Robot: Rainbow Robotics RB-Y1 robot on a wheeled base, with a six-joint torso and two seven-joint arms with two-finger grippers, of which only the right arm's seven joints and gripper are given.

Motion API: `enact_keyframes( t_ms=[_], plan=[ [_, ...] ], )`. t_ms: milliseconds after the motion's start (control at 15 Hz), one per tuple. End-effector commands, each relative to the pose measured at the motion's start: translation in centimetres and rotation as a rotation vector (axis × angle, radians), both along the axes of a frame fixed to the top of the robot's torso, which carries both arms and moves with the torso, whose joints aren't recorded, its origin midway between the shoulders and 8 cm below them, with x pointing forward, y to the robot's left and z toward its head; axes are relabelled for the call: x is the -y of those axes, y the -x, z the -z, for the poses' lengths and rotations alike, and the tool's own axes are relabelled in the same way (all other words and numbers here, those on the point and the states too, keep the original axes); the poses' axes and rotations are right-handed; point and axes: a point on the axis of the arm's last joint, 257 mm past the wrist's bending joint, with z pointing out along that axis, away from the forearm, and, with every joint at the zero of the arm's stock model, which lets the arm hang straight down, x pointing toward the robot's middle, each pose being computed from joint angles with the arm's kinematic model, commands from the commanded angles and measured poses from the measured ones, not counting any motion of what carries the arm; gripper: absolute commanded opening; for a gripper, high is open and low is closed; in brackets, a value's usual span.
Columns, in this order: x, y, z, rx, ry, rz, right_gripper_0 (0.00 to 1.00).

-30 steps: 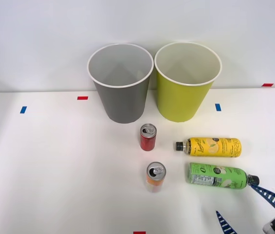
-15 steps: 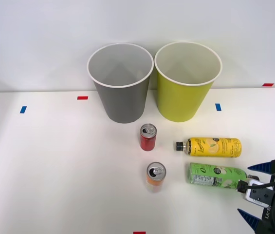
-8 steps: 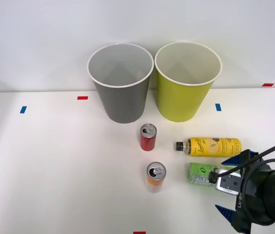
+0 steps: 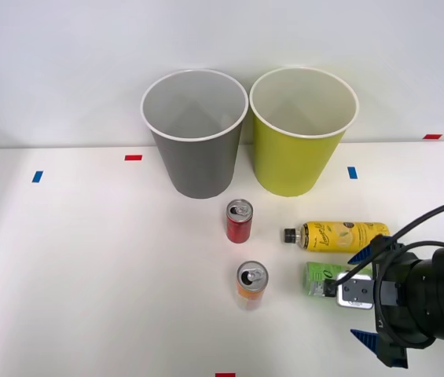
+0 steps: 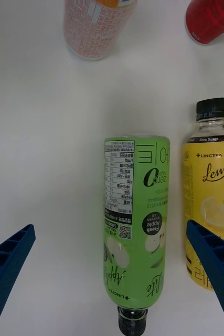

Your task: Put cans in the gray bin, plastic bottles in the light green bin

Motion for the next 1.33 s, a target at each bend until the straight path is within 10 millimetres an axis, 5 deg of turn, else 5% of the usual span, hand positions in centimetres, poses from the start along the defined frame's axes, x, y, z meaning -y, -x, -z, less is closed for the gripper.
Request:
enact_keyframes(
  t_ms=[67, 667, 1333],
  plan=[
    [-0.2, -0.1, 0.0, -0.011, 0.025, -0.003, 1.0],
    [-0.9, -2.2, 3.5, -0.015, 0.099, -0.009, 1.0],
    [-3.8, -5.5, 6.2, -0.013, 0.096, 0.007, 1.0]
  ],
)
